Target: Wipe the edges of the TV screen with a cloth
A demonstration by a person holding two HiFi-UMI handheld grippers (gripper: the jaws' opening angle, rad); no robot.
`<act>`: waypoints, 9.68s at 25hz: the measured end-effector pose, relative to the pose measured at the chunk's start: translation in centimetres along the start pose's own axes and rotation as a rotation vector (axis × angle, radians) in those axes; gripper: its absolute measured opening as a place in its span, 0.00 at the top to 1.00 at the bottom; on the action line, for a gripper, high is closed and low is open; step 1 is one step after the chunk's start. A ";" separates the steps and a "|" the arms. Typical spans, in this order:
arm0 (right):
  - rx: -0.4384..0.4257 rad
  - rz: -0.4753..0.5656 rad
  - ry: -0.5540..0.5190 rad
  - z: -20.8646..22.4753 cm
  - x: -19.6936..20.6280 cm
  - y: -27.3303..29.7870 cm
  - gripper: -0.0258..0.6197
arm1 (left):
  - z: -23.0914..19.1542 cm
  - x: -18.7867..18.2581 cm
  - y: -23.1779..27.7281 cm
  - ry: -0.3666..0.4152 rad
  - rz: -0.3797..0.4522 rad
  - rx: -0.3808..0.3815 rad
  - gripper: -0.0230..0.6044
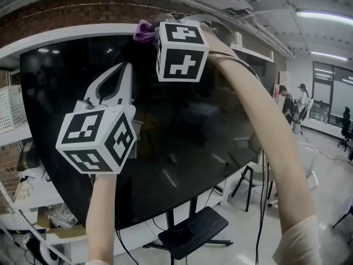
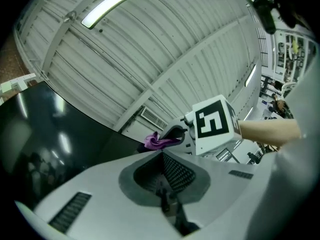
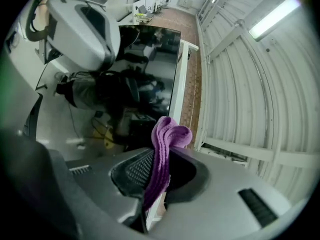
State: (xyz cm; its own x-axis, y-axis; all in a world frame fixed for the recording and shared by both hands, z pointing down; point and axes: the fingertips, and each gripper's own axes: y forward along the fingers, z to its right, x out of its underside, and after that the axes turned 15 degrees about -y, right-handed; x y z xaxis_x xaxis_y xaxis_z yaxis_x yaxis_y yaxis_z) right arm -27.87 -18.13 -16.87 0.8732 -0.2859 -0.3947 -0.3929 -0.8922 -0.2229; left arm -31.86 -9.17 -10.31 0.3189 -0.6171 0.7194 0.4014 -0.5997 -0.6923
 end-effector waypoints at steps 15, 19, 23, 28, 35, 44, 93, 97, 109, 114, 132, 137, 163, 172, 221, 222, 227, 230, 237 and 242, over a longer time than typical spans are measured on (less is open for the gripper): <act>0.040 -0.015 -0.070 -5.0 8.7 -0.1 0.87 | 7.9 10.4 8.0 -0.102 0.013 0.089 0.94; 0.035 0.004 -0.086 -5.3 11.4 -0.3 0.87 | 9.9 10.3 10.4 -0.151 0.089 0.094 0.94; 0.027 0.062 -0.083 -6.8 13.9 -0.3 0.87 | 11.9 12.6 13.0 -0.145 0.113 0.071 0.94; 0.021 0.115 -0.069 -7.7 16.6 -0.3 0.87 | 13.9 13.6 15.5 -0.117 0.168 0.056 0.94; 0.021 0.146 -0.055 -10.1 21.7 -0.6 0.87 | 17.8 15.9 18.6 -0.127 0.206 0.084 0.94; 0.000 0.156 -0.010 -12.4 27.3 -0.1 0.87 | 21.0 19.7 22.8 -0.037 0.131 0.088 0.94; -0.062 0.170 0.124 -30.5 71.7 1.9 0.87 | 44.2 47.0 47.6 -0.017 0.048 -0.014 0.94; -0.069 0.168 0.122 -31.1 73.6 2.1 0.87 | 44.5 47.8 49.0 -0.066 0.077 -0.018 0.94; 0.005 0.255 0.311 -32.5 78.4 2.2 0.87 | 47.5 48.4 52.0 -0.005 0.111 0.013 0.94; 0.069 0.314 0.401 -32.6 79.2 2.0 0.87 | 48.0 49.6 52.7 0.054 0.088 -0.003 0.94; 0.062 0.345 0.498 -41.9 77.1 2.7 0.87 | 47.5 53.4 50.2 0.030 -0.006 -0.008 0.94; 0.095 0.333 0.477 -45.2 75.2 1.8 0.87 | 47.4 55.2 47.5 0.039 -0.044 -0.004 0.94; -0.092 0.253 0.557 -71.2 63.5 -4.0 0.87 | 48.4 73.9 34.2 -0.103 -0.314 -0.054 0.94; -0.233 0.265 0.658 -79.8 58.3 -5.6 0.87 | 46.3 78.9 29.1 -0.145 -0.363 -0.127 0.94; -0.459 0.268 1.495 -91.8 33.5 -8.2 0.87 | 31.6 78.4 1.0 -0.166 -0.597 -0.616 0.94; -0.467 0.278 1.484 -91.3 32.2 -8.3 0.87 | 30.8 77.5 0.3 -0.156 -0.588 -0.627 0.94; -0.481 0.298 1.484 -88.6 26.4 -8.4 0.86 | 26.8 73.2 -3.4 -0.153 -0.553 -0.651 0.94; -0.491 0.290 1.509 -87.0 22.1 -8.6 0.87 | 24.3 71.2 -6.3 -0.171 -0.550 -0.667 0.94; -0.500 0.280 1.486 -83.6 13.8 -9.0 0.87 | 18.5 67.1 -12.0 -0.174 -0.550 -0.646 0.94; -0.526 0.307 1.454 -78.2 3.2 -9.2 0.86 | 12.0 60.2 -17.8 -0.167 -0.540 -0.662 0.94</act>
State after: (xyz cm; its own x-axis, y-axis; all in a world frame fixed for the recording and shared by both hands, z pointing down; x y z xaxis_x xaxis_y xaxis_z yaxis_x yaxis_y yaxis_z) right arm 1.13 -38.24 53.64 0.4225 -0.2733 0.8642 -0.7300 -0.6677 0.1458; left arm -9.48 -29.52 45.98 0.3715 -0.1114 0.9217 -0.0311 -0.9937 -0.1076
